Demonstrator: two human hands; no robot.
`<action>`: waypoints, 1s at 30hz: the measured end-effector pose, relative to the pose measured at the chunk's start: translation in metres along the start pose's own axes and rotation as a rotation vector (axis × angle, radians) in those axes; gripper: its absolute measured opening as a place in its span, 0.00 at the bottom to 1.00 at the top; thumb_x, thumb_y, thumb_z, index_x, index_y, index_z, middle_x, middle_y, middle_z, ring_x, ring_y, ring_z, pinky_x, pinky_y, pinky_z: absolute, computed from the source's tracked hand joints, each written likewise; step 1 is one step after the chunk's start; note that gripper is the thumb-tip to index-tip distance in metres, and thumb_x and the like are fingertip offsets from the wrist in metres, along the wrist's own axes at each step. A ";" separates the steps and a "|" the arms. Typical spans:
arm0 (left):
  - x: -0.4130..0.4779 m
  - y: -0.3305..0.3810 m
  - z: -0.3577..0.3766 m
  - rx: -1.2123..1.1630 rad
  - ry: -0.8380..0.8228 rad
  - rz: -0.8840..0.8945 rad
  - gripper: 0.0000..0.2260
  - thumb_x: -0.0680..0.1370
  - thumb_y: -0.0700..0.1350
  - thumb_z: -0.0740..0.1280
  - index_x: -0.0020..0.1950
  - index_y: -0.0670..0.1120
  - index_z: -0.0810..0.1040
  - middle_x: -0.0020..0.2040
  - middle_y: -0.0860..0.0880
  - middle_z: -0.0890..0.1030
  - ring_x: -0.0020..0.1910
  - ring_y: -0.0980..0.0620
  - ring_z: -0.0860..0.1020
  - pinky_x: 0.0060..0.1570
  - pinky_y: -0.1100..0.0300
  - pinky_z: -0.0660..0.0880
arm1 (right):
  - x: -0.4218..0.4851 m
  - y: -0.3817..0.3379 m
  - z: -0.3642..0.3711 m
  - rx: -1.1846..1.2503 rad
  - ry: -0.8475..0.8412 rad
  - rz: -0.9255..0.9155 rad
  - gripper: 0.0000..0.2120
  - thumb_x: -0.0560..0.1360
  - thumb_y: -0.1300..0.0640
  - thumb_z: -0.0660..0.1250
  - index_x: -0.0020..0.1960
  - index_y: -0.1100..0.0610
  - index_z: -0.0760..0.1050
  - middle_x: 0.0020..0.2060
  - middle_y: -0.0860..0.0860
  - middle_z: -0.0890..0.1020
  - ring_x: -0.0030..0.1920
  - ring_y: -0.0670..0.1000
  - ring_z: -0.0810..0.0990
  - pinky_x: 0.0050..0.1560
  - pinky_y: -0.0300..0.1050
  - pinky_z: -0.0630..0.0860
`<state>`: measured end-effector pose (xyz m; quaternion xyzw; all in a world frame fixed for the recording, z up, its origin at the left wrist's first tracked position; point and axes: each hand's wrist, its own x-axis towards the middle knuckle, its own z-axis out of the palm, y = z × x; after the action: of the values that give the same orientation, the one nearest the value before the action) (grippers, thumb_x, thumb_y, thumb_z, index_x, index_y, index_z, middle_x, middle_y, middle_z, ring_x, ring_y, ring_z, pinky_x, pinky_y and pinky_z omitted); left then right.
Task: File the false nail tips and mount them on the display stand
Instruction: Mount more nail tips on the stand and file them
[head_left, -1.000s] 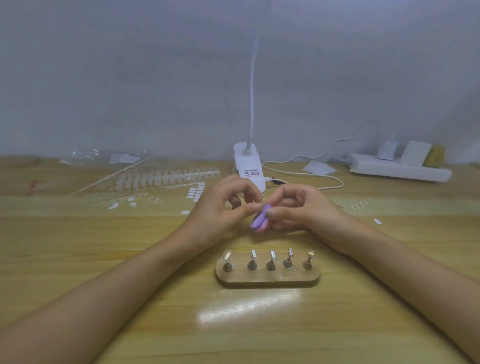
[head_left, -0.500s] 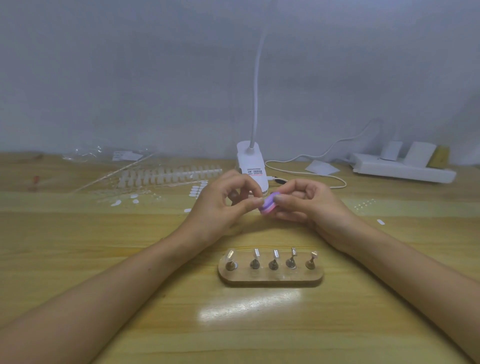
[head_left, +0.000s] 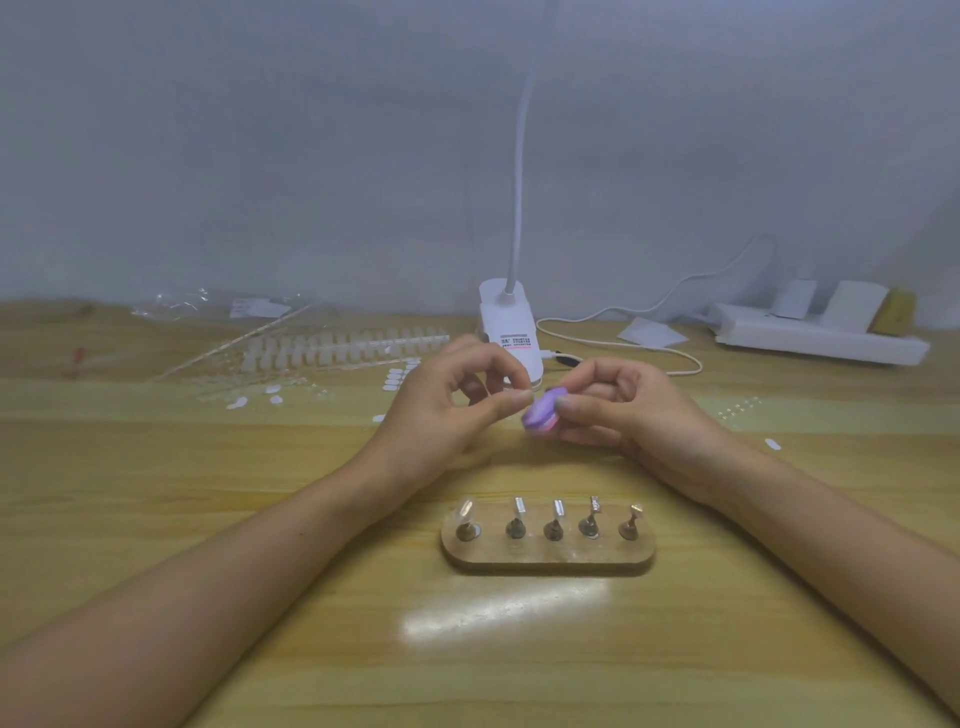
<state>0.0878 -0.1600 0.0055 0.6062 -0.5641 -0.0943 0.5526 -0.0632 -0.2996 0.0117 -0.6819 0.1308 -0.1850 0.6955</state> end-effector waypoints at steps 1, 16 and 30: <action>0.000 0.000 0.001 0.021 -0.009 0.012 0.07 0.75 0.40 0.74 0.41 0.51 0.80 0.40 0.57 0.74 0.37 0.62 0.72 0.44 0.72 0.68 | -0.001 0.000 0.002 -0.055 -0.047 0.011 0.06 0.69 0.59 0.74 0.45 0.57 0.80 0.46 0.60 0.87 0.46 0.53 0.87 0.46 0.41 0.82; -0.001 0.002 0.000 0.078 -0.009 0.055 0.04 0.75 0.40 0.73 0.41 0.46 0.80 0.32 0.56 0.68 0.33 0.59 0.68 0.37 0.70 0.64 | -0.001 -0.001 0.003 -0.060 -0.062 0.008 0.09 0.70 0.59 0.73 0.48 0.61 0.80 0.45 0.60 0.87 0.46 0.52 0.87 0.46 0.40 0.81; 0.001 -0.002 0.001 0.078 -0.012 0.085 0.03 0.74 0.44 0.73 0.42 0.48 0.80 0.33 0.54 0.68 0.34 0.59 0.68 0.40 0.67 0.65 | 0.001 0.002 0.002 -0.026 0.021 -0.013 0.07 0.72 0.60 0.73 0.48 0.61 0.78 0.46 0.60 0.87 0.46 0.53 0.86 0.46 0.40 0.81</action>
<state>0.0887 -0.1621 0.0043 0.6023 -0.5959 -0.0522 0.5285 -0.0611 -0.2987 0.0095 -0.6898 0.1361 -0.1948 0.6839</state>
